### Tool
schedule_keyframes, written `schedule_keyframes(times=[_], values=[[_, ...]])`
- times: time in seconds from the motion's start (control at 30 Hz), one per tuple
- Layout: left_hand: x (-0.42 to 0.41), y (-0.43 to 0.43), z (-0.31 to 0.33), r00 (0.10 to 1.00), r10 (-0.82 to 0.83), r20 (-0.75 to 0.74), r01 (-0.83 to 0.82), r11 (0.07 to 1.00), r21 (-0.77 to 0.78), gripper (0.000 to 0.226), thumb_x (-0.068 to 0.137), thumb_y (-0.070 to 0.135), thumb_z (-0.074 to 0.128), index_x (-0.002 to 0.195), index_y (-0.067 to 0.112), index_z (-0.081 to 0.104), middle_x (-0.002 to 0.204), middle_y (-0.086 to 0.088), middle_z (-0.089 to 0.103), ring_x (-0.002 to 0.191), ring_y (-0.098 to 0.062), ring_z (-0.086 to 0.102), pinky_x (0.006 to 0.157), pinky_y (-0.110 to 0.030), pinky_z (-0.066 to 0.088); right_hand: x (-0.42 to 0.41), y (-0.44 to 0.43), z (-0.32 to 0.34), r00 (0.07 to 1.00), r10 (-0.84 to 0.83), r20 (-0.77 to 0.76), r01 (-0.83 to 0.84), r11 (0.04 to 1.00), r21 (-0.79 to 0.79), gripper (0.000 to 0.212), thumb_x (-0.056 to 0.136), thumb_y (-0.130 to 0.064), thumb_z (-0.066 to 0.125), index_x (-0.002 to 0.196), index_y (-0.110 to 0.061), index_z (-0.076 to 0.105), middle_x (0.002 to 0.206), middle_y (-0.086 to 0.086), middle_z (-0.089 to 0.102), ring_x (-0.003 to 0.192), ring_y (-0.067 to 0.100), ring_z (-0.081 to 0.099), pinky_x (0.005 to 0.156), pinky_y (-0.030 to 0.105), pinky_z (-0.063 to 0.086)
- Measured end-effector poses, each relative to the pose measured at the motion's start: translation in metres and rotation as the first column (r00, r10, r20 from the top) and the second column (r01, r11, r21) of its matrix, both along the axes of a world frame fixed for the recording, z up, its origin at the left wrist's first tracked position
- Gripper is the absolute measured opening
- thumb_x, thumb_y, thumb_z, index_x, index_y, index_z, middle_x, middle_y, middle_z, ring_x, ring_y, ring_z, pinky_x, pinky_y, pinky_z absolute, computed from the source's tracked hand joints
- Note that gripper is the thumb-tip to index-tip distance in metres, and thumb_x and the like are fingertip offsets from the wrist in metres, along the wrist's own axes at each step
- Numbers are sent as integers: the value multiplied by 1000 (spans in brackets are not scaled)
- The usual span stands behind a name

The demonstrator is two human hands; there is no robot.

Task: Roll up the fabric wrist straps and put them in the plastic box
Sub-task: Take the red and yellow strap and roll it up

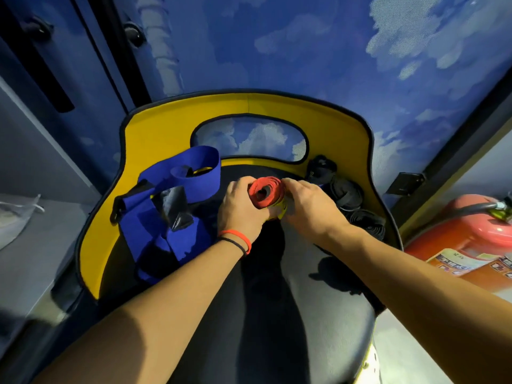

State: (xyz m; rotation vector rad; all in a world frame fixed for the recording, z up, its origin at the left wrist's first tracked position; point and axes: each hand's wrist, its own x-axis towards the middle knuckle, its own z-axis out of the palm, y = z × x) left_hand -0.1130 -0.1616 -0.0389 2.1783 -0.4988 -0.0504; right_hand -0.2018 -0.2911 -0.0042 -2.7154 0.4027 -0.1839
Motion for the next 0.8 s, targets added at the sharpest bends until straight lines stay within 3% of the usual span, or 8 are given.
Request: schedule_keyframes(times=[0.17, 0.27, 0.4, 0.53, 0.7, 0.8], values=[[33, -39, -8, 996, 68, 58, -68, 998, 5, 58, 71, 26, 88, 123, 27, 61, 124, -2, 56, 113, -25, 58, 89, -37, 48, 14, -27, 5, 998, -69, -11, 60, 926, -372, 37, 93, -22, 54, 129, -12, 57, 129, 10, 59, 118, 33, 53, 97, 43, 45], [46, -66, -13, 998, 40, 57, -40, 999, -2, 59, 70, 32, 89, 122, 25, 62, 124, -2, 57, 112, -26, 58, 89, -35, 47, 17, -39, -2, 991, -126, -46, 91, 884, -459, 40, 92, -30, 55, 127, -11, 60, 143, 14, 50, 134, 36, 43, 113, 44, 33], [52, -100, -19, 997, 0, 75, 0, 1000, 6, 59, 71, 35, 87, 123, 26, 62, 122, -2, 58, 111, -27, 59, 88, -39, 52, 15, -49, -6, 973, -199, -116, 120, 869, -481, 47, 94, -31, 49, 137, -13, 53, 160, 18, 29, 149, 37, 23, 123, 49, 15], [54, -118, -24, 998, -43, 46, 44, 999, -18, 64, 72, 36, 87, 129, 24, 60, 126, -4, 56, 113, -26, 59, 93, -40, 53, 15, -59, -6, 969, -199, -148, 114, 887, -447, 49, 94, -30, 50, 140, -15, 50, 147, 12, 43, 137, 33, 39, 117, 41, 27], [73, -105, -25, 977, -212, -18, 213, 976, 46, 75, 79, 2, 77, 146, 21, 48, 137, -4, 50, 121, -20, 55, 95, -15, 39, 18, -62, -4, 965, -187, -186, 95, 904, -417, 51, 96, -31, 50, 145, -14, 47, 150, 11, 43, 139, 31, 39, 116, 39, 30], [78, -110, -22, 978, -206, 1, 205, 975, 90, 72, 76, 11, 84, 140, 23, 53, 130, -2, 63, 119, -21, 59, 103, -29, 46, 20, -62, -2, 965, -183, -189, 94, 911, -402, 54, 96, -34, 50, 146, -14, 47, 153, 11, 41, 141, 30, 38, 116, 39, 30]])
